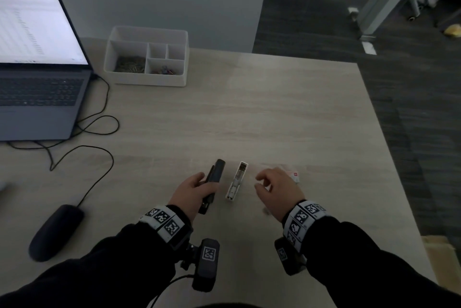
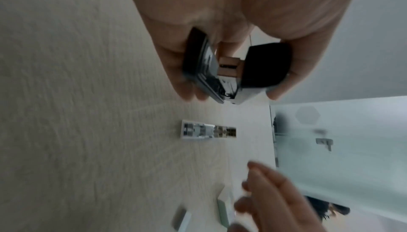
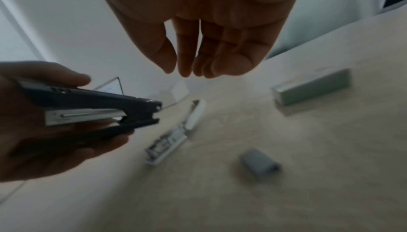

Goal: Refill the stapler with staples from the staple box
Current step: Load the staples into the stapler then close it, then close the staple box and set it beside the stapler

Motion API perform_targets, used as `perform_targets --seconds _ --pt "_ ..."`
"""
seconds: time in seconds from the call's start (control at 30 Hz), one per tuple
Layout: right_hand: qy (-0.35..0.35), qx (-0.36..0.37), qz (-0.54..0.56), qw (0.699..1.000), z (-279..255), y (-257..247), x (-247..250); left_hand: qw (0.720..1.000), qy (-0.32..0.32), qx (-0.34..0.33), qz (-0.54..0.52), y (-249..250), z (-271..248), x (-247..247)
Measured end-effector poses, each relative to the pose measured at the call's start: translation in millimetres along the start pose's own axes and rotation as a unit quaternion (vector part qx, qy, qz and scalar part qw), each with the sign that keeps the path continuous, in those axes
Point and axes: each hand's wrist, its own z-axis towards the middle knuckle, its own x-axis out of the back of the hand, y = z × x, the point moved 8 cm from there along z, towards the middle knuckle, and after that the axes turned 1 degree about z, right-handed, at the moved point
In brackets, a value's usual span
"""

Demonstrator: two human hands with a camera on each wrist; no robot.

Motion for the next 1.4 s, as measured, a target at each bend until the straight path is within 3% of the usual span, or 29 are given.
perform_targets --seconds 0.13,0.3,0.53,0.73,0.93,1.0,1.17,1.3,1.4 --pt "-0.110 -0.097 -0.087 0.985 -10 37 -20 0.995 0.040 -0.051 0.076 11 12 15" --pt "-0.153 -0.112 -0.101 0.977 -17 52 -35 0.983 0.054 -0.090 0.154 25 20 12" --pt "-0.132 -0.100 -0.065 0.984 -12 44 -36 0.934 0.070 -0.132 0.326 37 31 17" --pt "-0.082 -0.093 0.048 0.991 1 28 -33 0.913 0.078 -0.146 0.373 34 26 22" --pt "0.008 -0.199 0.262 0.944 24 21 -27 0.867 0.082 -0.142 0.470 37 28 26" --pt "0.026 -0.223 0.297 0.928 30 17 -24 0.871 0.082 -0.150 0.460 41 28 26" --pt "0.008 -0.229 0.305 0.925 41 9 -32 0.879 0.074 -0.162 0.441 44 31 28" --pt "0.000 -0.222 0.291 0.930 46 8 -41 0.865 0.115 -0.162 0.460 50 25 37" --pt "-0.001 -0.226 0.281 0.933 44 9 -42 0.858 0.113 -0.228 0.446 66 13 25"
